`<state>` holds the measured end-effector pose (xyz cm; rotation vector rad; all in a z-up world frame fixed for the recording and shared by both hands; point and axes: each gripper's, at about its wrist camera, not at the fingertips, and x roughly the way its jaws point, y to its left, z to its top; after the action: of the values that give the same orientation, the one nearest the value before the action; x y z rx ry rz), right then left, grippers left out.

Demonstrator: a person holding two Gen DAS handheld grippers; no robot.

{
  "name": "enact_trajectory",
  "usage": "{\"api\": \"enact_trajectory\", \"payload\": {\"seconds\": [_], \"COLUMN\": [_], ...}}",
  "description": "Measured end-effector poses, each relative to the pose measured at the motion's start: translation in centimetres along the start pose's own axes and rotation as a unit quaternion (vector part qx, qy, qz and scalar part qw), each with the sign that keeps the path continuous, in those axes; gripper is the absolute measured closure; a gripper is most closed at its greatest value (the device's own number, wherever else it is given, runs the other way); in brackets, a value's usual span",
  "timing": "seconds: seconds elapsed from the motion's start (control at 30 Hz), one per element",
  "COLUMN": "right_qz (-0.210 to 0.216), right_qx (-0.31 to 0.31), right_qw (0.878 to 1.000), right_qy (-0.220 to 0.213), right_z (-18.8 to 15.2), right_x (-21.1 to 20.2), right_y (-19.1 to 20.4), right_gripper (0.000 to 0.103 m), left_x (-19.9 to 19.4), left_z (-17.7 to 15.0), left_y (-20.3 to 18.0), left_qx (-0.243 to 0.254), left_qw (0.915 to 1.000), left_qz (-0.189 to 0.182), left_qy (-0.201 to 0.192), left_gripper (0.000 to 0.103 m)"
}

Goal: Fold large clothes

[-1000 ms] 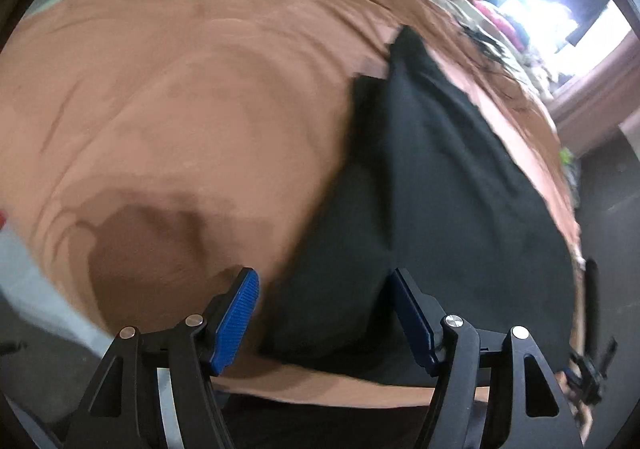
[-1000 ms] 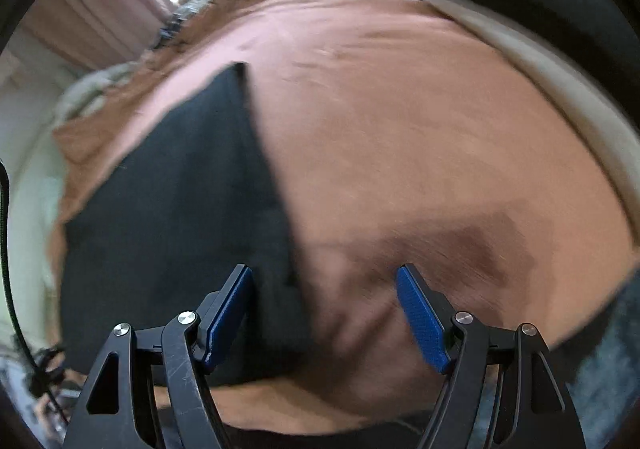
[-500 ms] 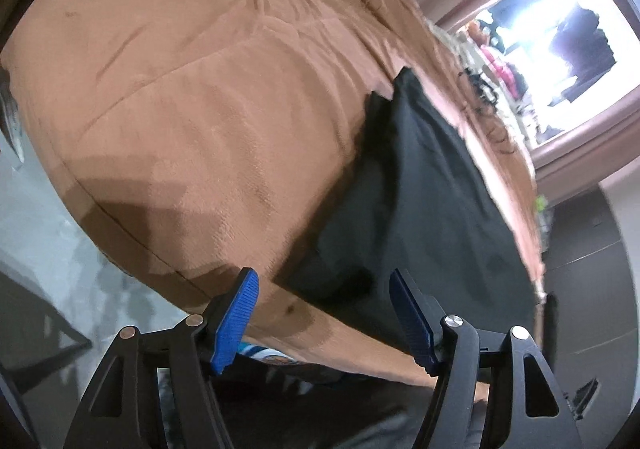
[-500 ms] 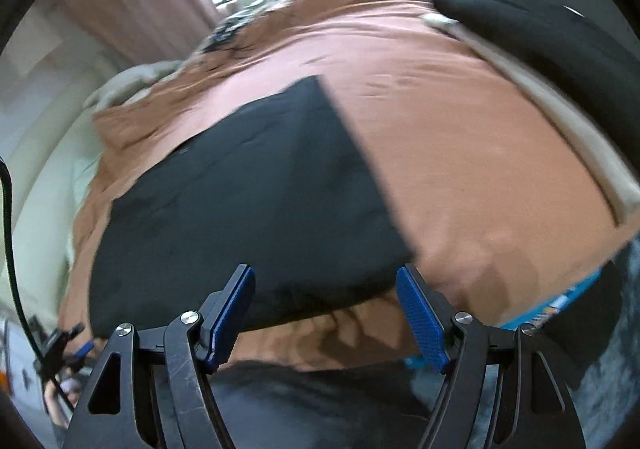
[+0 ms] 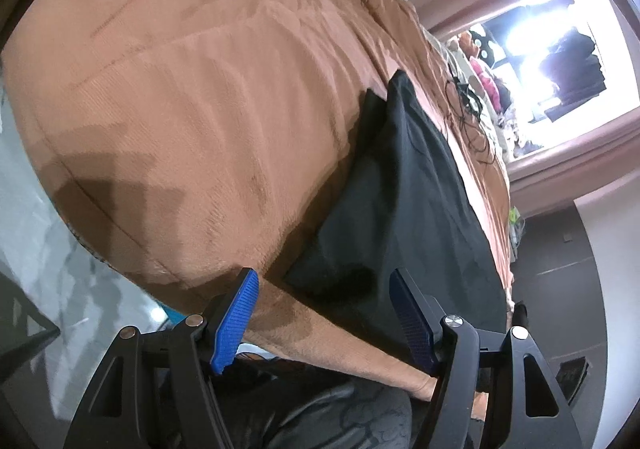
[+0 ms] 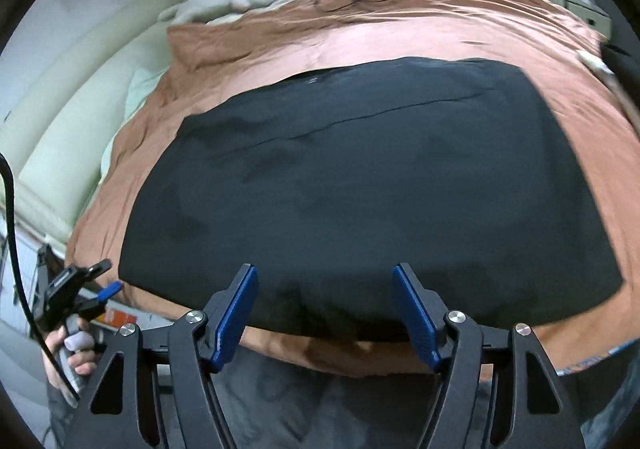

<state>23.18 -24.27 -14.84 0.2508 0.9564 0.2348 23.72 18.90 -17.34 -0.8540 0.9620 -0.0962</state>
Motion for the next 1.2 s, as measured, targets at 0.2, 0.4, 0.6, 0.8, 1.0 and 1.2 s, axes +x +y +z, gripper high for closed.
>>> {"api": "enact_trajectory", "payload": {"seconds": [0.2, 0.4, 0.6, 0.8, 1.0, 1.2], "right_qz": [-0.013, -0.055, -0.083, -0.1, -0.117, -0.143], "right_qx": [-0.039, -0.059, -0.05, -0.042, -0.03, -0.038], "right_qw": [0.999, 0.995, 0.994, 0.992, 0.99, 0.985], "right_qy": [0.034, 0.056, 0.058, 0.066, 0.073, 0.085], "right_z": [-0.4, 1.2, 4.7, 9.3, 13.8, 17.7], "right_x": [3.8, 8.1, 10.9, 13.4, 16.1, 18.8], "right_y": [3.3, 3.7, 3.4, 2.7, 1.7, 1.4], "right_gripper": [0.039, 0.039, 0.055, 0.063, 0.065, 0.079], "left_x": [1.3, 1.6, 2.2, 2.5, 2.9, 3.0], "left_z": [0.3, 0.8, 1.1, 1.5, 1.7, 1.6], "left_y": [-0.3, -1.1, -0.6, -1.0, -1.5, -0.9], "left_qx": [0.002, -0.014, -0.053, -0.065, -0.068, -0.099], "left_qw": [1.0, 0.9996, 0.9985, 0.9977, 0.9969, 0.9946], "left_qz": [-0.009, -0.021, -0.012, 0.012, 0.035, 0.026], "left_qy": [0.0, 0.011, 0.008, 0.012, 0.014, 0.014], "left_gripper": [0.034, 0.036, 0.048, 0.05, 0.05, 0.05]}}
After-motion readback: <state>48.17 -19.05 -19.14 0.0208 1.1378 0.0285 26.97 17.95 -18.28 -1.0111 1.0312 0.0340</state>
